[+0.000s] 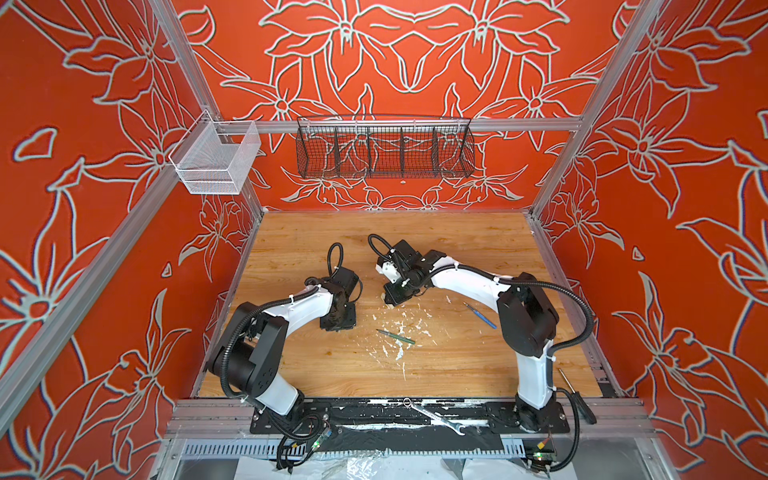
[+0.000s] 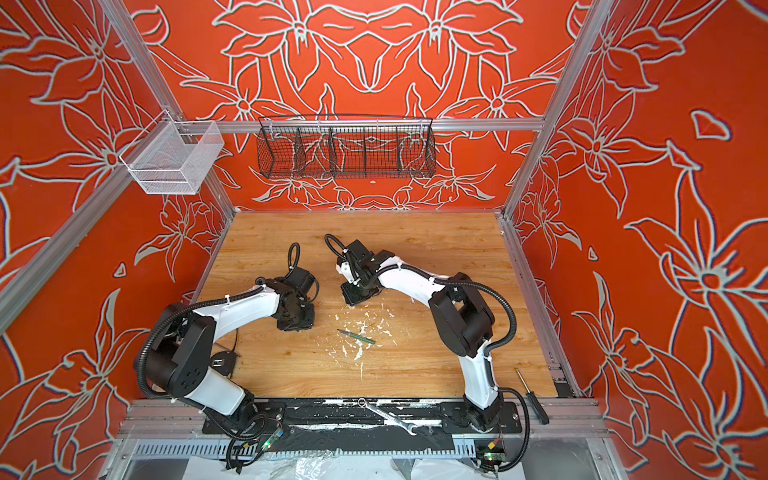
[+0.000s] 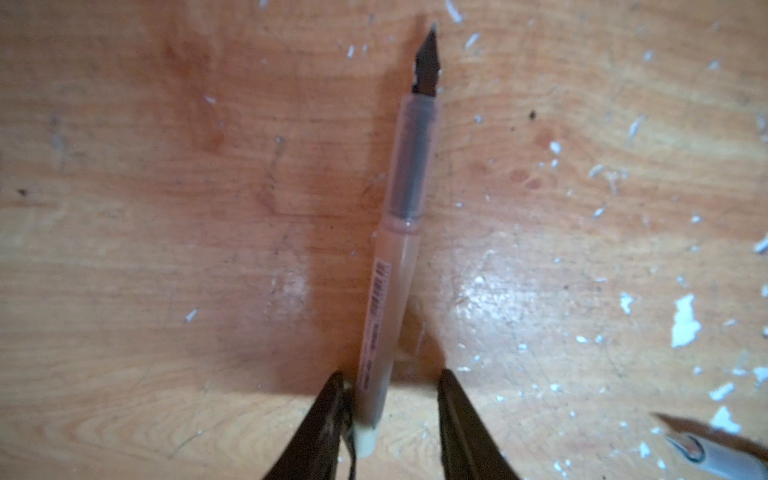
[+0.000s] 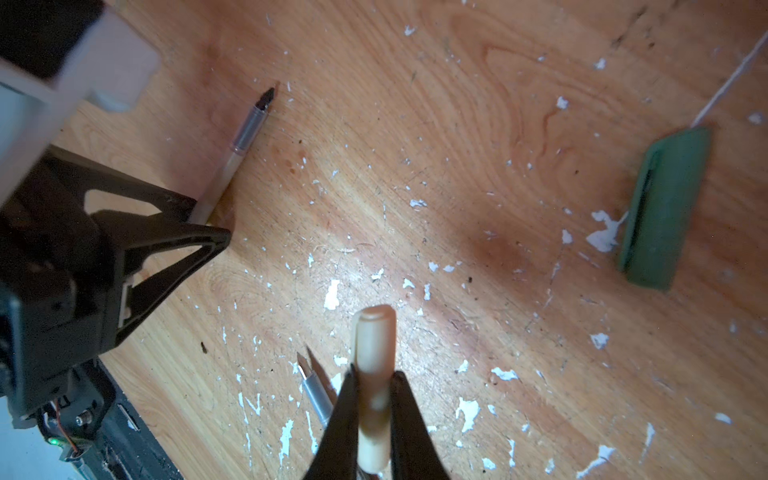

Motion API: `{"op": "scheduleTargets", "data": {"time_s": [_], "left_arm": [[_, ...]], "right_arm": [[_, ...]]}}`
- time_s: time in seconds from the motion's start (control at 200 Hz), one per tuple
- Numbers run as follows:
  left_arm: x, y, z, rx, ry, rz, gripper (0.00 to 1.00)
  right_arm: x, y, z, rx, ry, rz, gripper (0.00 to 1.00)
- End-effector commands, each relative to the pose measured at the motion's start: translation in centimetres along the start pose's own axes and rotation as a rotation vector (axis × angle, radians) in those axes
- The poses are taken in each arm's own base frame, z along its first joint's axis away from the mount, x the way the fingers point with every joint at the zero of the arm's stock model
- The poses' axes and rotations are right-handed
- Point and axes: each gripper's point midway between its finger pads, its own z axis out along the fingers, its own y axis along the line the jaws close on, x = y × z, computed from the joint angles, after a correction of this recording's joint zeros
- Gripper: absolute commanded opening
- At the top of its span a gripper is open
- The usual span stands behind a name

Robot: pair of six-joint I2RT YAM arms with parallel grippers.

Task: Insert the pens into the pen caps

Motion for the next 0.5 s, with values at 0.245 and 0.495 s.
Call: {"op": "scheduleTargets", "data": {"time_s": [0.245, 0.495], "left_arm": [[0.1, -0.2, 0.0, -0.024, 0.002, 0.033, 0.11], [-0.2, -0.3, 0.1, -0.036, -0.001, 0.051, 0.0]], "right_arm": [[-0.5, 0.3, -1.6, -0.012, -0.056, 0.012, 0.12], [-0.6, 0.1, -2.0, -0.008, -0.086, 0.018, 0.12]]}}
